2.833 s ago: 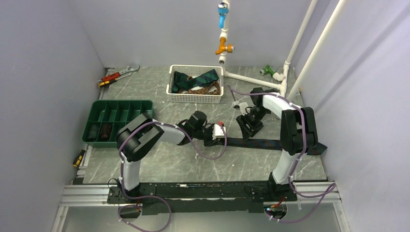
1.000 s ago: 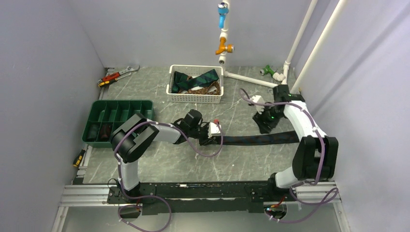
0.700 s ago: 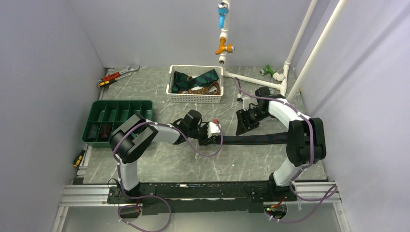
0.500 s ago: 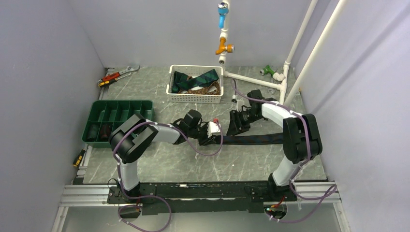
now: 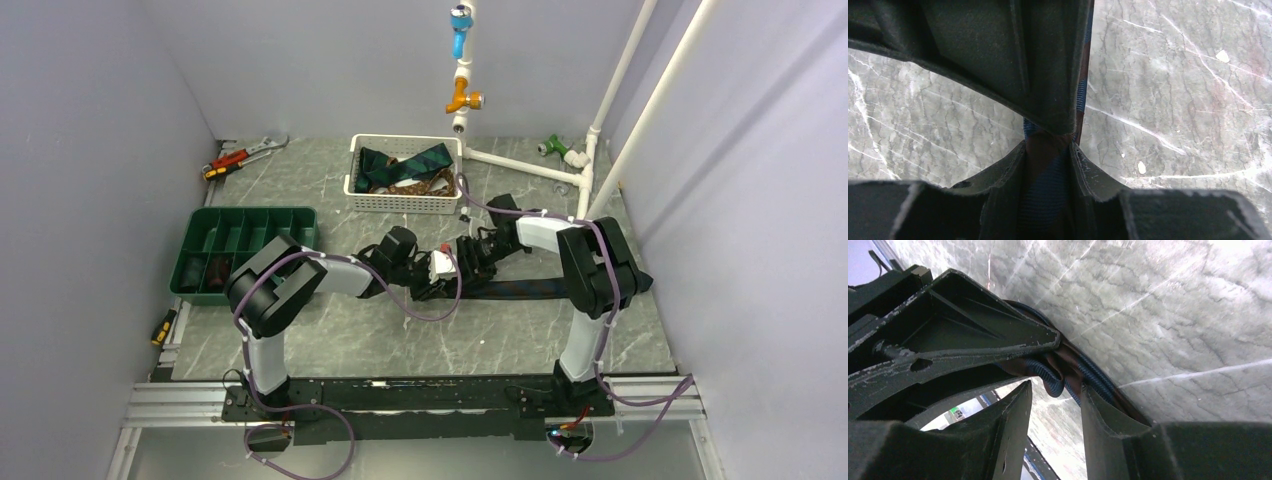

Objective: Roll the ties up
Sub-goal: Roll the tie at the center of the board.

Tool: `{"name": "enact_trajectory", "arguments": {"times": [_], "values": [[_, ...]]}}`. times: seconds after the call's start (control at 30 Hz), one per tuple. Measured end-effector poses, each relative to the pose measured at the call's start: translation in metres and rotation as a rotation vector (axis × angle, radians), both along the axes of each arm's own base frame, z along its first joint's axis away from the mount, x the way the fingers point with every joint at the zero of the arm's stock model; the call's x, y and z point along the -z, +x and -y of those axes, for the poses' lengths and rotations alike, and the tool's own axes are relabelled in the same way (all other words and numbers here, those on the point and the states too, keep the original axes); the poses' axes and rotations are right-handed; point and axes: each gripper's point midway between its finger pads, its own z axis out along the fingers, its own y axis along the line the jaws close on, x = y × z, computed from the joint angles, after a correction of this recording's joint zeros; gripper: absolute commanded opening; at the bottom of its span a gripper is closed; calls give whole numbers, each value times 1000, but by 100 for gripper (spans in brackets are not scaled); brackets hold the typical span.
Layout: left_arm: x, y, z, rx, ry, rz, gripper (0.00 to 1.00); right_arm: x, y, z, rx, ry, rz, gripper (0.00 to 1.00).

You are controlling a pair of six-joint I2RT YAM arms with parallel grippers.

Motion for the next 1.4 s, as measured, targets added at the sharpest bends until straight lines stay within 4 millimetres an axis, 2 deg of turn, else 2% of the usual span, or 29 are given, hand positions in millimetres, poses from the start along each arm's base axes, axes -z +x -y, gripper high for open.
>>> {"name": "enact_trajectory", "arguments": {"times": [0.4,0.43,0.5,0.57,0.6,0.7,0.8,0.97,1.07,1.27,1.4], "values": [[0,0,0,-1,5,-6,37,-7,5,-14,-20,38,17,29],[0,0,0,-1,5,-6,38,-7,5,-15,-22,39,17,26],[0,0,-1,-1,5,-6,43,-6,5,-15,-23,36,16,16],[0,1,-1,-4,5,-6,56,-1,6,-14,-28,25,18,3],[0,3,-2,-9,5,-9,59,4,6,-13,-31,8,13,0],[1,6,-8,-28,-7,-17,70,13,6,-12,-45,-7,-21,0],[1,6,-21,-47,-39,-23,76,14,6,-11,-58,-14,-34,0],[1,7,-41,-78,-77,-26,75,15,6,-11,-75,-21,-34,0],[1,6,-42,-74,-89,-19,69,15,6,-11,-82,-26,-43,0],[-1,2,-42,-44,-109,-20,69,16,6,-11,-96,-49,-49,0],[-2,-5,-38,-4,-128,-35,61,16,7,-10,-111,-75,-43,0]]}}
